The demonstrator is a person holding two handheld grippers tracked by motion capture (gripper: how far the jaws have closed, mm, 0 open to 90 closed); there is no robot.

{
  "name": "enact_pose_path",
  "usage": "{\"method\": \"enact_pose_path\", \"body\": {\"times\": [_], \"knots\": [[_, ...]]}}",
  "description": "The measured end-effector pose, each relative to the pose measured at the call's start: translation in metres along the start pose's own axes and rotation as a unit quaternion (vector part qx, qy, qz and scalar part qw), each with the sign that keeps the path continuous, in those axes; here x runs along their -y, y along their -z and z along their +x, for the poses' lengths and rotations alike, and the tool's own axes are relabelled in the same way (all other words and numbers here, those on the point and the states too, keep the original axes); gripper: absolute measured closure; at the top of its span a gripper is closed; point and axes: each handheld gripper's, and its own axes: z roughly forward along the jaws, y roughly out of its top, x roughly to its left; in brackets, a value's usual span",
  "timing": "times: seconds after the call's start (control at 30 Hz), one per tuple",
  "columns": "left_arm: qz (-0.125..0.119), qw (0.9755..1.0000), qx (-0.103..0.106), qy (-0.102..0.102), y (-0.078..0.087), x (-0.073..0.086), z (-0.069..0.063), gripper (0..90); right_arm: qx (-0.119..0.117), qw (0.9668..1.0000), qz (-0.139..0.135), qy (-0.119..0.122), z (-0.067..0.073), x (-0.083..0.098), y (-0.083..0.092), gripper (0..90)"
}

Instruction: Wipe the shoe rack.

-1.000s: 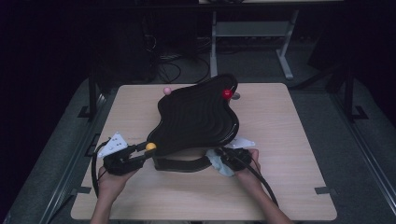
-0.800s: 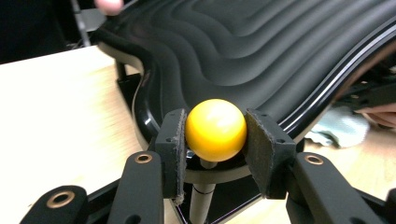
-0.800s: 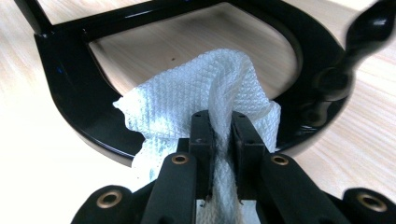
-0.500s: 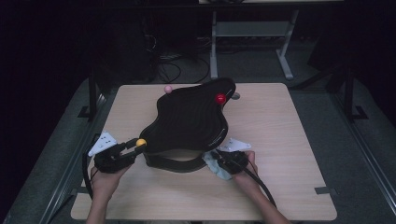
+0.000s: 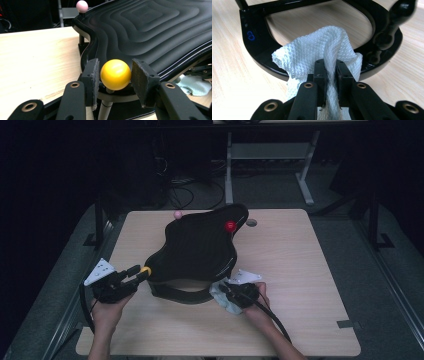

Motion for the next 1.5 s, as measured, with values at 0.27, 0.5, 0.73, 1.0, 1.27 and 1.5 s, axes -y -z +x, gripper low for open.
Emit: {"method": "enact_pose_path", "body": {"times": [0.27,0.5,0.73,1.0,1.27,1.5], "knots": [[0.008,0.9999,0.0,-0.007,-0.004,0.001,-0.001,59.4,0.038,0.9979,-0.005,-0.052,-0.039,0.01,0.018,80.5],[0.012,0.9998,-0.009,-0.01,-0.001,0.001,0.002,59.8,0.046,0.9953,-0.038,-0.077,-0.055,-0.015,0.019,80.6],[0.017,0.9996,-0.022,-0.003,0.009,0.003,0.013,63.7,0.031,0.998,0.013,-0.054,-0.044,-0.01,-0.01,80.9],[0.018,0.9995,-0.025,-0.001,0.006,0.001,0.016,59.1,0.016,0.9985,-0.03,-0.043,-0.04,-0.028,0.006,80.9],[0.02,0.9993,-0.03,0.008,0.001,-0.001,0.019,59.3,0.001,0.999,-0.005,-0.045,-0.043,-0.021,-0.007,81.4],[0.019,0.9989,-0.042,0.012,0.001,-0.001,0.026,59.8,-0.004,0.9994,-0.023,-0.026,-0.038,-0.037,0.002,81.7]]}}
